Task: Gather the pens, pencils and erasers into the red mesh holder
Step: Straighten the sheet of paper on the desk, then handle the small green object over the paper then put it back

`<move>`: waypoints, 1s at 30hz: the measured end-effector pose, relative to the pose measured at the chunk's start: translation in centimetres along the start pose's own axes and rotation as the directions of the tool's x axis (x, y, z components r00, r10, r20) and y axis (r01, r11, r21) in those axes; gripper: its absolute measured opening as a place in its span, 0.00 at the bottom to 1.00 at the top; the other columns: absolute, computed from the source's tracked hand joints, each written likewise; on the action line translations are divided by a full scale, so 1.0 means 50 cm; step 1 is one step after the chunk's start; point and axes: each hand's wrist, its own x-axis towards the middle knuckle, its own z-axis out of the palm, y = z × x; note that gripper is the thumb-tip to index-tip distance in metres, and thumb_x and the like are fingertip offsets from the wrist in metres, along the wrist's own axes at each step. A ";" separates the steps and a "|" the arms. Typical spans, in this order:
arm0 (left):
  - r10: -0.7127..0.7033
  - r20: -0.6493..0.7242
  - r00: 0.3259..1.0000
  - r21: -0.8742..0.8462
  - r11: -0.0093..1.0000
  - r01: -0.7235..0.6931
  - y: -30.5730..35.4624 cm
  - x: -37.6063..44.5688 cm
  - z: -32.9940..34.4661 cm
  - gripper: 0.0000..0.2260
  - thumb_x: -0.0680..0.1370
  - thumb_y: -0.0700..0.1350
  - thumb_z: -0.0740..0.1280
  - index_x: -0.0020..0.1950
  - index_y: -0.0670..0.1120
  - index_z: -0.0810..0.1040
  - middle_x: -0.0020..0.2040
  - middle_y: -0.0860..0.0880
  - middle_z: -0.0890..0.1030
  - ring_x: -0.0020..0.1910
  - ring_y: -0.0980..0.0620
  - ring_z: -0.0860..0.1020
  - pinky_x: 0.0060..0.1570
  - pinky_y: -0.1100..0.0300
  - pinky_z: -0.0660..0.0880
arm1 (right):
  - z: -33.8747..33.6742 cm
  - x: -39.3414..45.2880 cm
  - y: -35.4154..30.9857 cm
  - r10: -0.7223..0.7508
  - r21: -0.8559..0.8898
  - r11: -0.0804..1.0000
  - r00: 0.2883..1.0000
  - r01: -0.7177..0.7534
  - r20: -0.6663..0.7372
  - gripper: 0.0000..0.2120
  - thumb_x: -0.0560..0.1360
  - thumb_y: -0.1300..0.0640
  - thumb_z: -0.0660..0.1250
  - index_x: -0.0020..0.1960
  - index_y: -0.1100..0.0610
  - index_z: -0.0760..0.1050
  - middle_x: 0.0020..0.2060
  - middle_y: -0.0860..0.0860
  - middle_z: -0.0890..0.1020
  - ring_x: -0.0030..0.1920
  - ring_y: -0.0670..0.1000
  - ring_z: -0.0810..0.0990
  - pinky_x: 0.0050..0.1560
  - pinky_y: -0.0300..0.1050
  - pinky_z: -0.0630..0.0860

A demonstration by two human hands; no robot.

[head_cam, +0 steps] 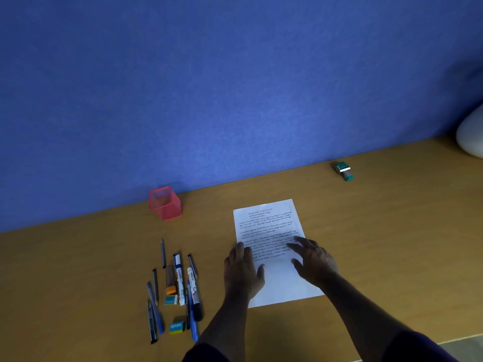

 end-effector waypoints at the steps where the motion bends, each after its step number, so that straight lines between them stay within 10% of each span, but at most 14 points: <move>1: -0.001 -0.012 1.000 -0.006 1.000 0.000 0.007 0.008 0.000 0.27 0.77 0.62 0.63 0.71 0.49 0.67 0.77 0.48 0.64 0.75 0.47 0.64 0.73 0.52 0.66 | -0.005 0.002 0.003 -0.009 0.003 1.000 0.999 0.009 -0.033 0.23 0.79 0.45 0.63 0.74 0.43 0.67 0.77 0.44 0.65 0.75 0.50 0.65 0.68 0.52 0.73; 13: 0.319 -0.018 0.947 -0.039 0.947 -0.320 0.211 0.215 -0.027 0.29 0.82 0.49 0.62 0.81 0.43 0.58 0.82 0.45 0.58 0.74 0.43 0.70 0.64 0.49 0.74 | -0.140 0.119 0.111 0.168 -0.008 0.984 0.947 -0.176 -0.276 0.09 0.79 0.56 0.61 0.49 0.55 0.80 0.47 0.53 0.82 0.49 0.55 0.81 0.42 0.49 0.80; 30: 0.451 0.152 0.879 -0.036 0.892 -0.451 0.503 0.479 0.005 0.34 0.80 0.45 0.64 0.82 0.48 0.51 0.84 0.52 0.50 0.77 0.45 0.64 0.65 0.43 0.71 | -0.268 0.310 0.326 0.426 0.261 0.903 0.790 -0.341 -0.441 0.13 0.80 0.58 0.63 0.59 0.64 0.76 0.55 0.62 0.79 0.54 0.65 0.78 0.51 0.57 0.77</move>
